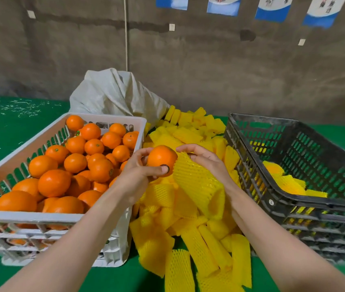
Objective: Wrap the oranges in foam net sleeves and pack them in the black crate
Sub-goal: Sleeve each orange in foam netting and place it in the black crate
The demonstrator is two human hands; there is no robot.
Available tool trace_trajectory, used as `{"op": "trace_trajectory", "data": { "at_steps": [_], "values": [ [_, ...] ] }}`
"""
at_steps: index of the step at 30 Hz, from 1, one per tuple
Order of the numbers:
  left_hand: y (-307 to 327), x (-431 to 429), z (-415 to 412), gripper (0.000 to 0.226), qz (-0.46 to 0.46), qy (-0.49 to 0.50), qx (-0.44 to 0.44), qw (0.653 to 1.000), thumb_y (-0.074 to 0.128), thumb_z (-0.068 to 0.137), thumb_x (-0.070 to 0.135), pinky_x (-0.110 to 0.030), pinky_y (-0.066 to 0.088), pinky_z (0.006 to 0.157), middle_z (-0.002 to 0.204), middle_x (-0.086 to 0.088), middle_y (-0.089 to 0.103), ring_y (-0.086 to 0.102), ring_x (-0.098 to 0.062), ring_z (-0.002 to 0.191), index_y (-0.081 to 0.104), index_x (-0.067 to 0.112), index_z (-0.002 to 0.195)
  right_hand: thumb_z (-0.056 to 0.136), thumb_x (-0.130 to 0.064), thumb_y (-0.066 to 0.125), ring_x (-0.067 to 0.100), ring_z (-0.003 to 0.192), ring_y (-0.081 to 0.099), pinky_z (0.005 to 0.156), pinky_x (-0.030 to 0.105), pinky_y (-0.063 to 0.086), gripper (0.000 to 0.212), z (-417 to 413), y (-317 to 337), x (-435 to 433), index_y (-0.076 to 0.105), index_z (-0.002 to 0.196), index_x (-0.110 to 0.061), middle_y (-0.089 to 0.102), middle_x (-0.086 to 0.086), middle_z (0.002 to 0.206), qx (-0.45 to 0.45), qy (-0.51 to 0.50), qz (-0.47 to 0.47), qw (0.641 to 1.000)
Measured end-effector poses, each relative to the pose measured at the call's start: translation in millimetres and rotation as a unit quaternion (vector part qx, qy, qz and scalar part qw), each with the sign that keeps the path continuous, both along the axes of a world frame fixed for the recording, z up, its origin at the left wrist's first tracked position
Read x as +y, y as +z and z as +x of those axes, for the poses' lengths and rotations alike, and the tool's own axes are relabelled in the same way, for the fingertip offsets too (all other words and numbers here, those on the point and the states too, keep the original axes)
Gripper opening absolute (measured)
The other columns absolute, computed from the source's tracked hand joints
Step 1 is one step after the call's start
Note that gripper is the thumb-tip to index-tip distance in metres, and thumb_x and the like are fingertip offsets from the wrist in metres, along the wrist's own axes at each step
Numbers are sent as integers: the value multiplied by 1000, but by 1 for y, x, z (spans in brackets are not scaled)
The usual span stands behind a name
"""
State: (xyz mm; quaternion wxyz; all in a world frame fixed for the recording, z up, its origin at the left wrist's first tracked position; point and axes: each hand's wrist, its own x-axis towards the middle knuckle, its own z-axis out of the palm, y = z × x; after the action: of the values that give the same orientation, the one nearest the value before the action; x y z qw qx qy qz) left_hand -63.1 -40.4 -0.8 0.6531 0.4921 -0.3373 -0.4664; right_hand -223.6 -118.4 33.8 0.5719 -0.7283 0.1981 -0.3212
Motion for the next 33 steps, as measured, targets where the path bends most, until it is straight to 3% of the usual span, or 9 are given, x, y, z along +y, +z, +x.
{"op": "trace_trajectory", "data": {
  "at_steps": [3, 8, 12, 15, 17, 21, 24, 29, 33],
  "values": [
    [0, -5, -15, 73, -3, 3, 43, 999, 72, 60, 11, -31, 51, 61, 115, -15, 56, 64, -22, 79, 48, 12, 129, 91, 14, 32, -4, 63, 56, 62, 9, 44, 31, -3, -1, 2, 54, 95, -7, 58, 0, 84, -9, 5, 30, 999],
    [-5, -14, -38, 64, -14, 56, 91, 994, 72, 71, 8, -26, 54, 53, 106, -12, 60, 66, -9, 59, 49, 19, 130, 88, 16, 37, 0, 47, 59, 46, 12, 44, 28, -2, -7, 12, 52, 89, -8, 64, -6, 53, -41, 2, 85, 996],
    [-10, -19, -52, 60, -32, 71, 125, 989, 69, 77, 16, -27, 55, 60, 116, -12, 60, 68, -12, 71, 47, 27, 132, 87, 13, 43, 14, 50, 62, 52, 26, 52, 25, -1, -12, 13, 55, 88, -8, 65, 3, 61, -71, -27, 137, 988],
    [-11, -21, -59, 46, -48, 72, 178, 980, 59, 90, 19, -31, 59, 68, 114, -9, 63, 71, -16, 82, 47, 28, 133, 84, 20, 36, 8, 49, 56, 50, 20, 46, 35, -3, -18, 11, 56, 85, -9, 61, -3, 56, -53, -37, 116, 991],
    [-11, -22, -62, 37, -54, 68, 187, 978, 53, 94, 20, -27, 58, 64, 109, -4, 63, 71, -11, 80, 49, 30, 130, 82, 22, 35, 6, 50, 52, 49, 16, 41, 39, -2, -22, 12, 56, 84, -10, 61, -5, 58, -41, -41, 91, 994],
    [-12, -22, -68, 34, -67, 60, 207, 974, 51, 95, 18, -32, 58, 76, 101, -3, 72, 70, -16, 89, 54, 27, 128, 83, 19, 42, 3, 57, 54, 54, 15, 41, 37, -2, -26, 10, 56, 85, -16, 60, 2, 73, -58, -127, -14, 990],
    [-12, -21, -72, 34, -79, 32, 245, 966, 47, 96, 15, -29, 58, 66, 100, -8, 72, 71, -20, 86, 54, 23, 128, 81, 20, 44, -2, 74, 56, 69, 14, 45, 38, -3, -24, 5, 54, 85, -16, 58, -4, 83, -81, -182, -97, 975],
    [-14, -16, -70, 49, -87, -12, 201, 976, 63, 79, 29, -30, 57, 64, 102, -7, 70, 70, -18, 85, 54, 24, 127, 80, 22, 42, 6, 78, 53, 71, 17, 42, 32, -2, -19, -6, 55, 88, -6, 56, -2, 83, -79, -239, -121, 960],
    [-18, -15, -65, 60, -77, -26, 129, 988, 67, 74, 15, -27, 55, 60, 108, -9, 66, 69, -15, 81, 51, 24, 131, 82, 18, 44, 5, 75, 50, 69, 16, 39, 24, -1, -22, -8, 57, 92, 0, 55, -2, 83, -64, -249, -109, 960]
  ]
}}
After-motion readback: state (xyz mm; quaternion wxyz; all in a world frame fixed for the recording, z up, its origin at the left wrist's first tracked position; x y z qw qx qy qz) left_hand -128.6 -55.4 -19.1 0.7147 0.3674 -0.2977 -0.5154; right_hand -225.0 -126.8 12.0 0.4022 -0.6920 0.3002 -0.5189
